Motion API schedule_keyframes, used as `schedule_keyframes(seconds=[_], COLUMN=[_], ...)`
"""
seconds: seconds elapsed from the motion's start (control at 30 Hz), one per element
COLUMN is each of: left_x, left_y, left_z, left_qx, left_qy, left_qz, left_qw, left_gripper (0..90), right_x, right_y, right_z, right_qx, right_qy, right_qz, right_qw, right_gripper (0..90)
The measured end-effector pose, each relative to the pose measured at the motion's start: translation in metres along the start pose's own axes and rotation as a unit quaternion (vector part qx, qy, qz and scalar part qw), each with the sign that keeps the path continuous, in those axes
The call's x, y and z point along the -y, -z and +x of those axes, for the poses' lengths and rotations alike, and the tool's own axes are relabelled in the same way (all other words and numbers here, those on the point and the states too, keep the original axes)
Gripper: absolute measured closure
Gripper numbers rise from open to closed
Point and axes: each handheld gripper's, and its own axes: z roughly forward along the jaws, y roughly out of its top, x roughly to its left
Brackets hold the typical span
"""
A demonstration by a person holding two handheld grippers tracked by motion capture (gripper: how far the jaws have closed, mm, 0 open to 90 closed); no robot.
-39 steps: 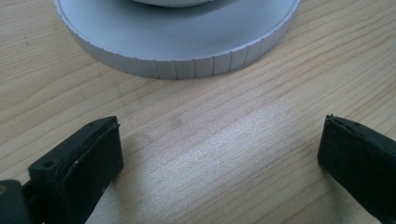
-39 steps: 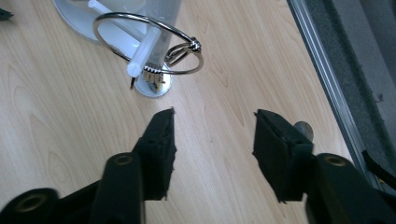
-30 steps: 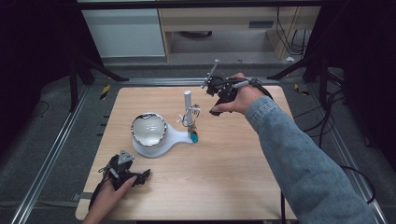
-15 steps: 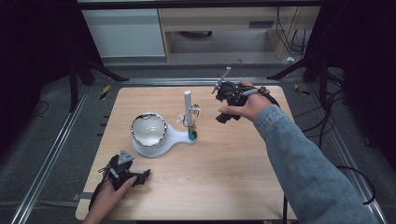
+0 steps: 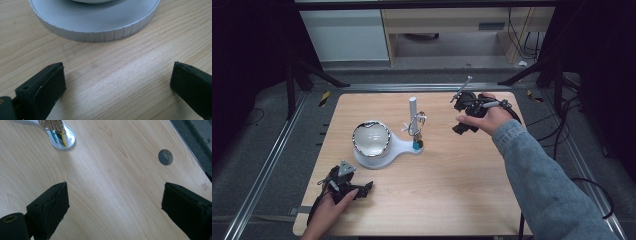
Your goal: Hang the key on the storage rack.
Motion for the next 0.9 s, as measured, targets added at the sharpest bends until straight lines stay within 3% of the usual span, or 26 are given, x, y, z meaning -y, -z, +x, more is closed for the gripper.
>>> schedule_keyframes(seconds=[0.27, 0.57, 0.9], left_x=[0.0, 0.0, 0.0], left_y=[0.0, 0.0, 0.0], left_z=[0.0, 0.0, 0.0], left_qx=[0.0, 0.0, 0.0], left_qy=[0.0, 0.001, 0.0], left_qz=[-0.001, -0.001, 0.0], left_qw=[1.0, 1.0, 1.0], left_gripper=[0.0, 0.0, 0.0], right_x=[0.021, 0.056, 0.084], right_y=[-0.005, -0.012, -0.022], right_z=[-0.004, -0.012, -0.016], right_qx=[0.002, 0.012, 0.016], right_qy=[-0.024, -0.053, -0.069], right_qz=[-0.019, -0.022, -0.04], right_qw=[0.9995, 0.9983, 0.9967], right_gripper=[6.1, 13.0, 13.7])
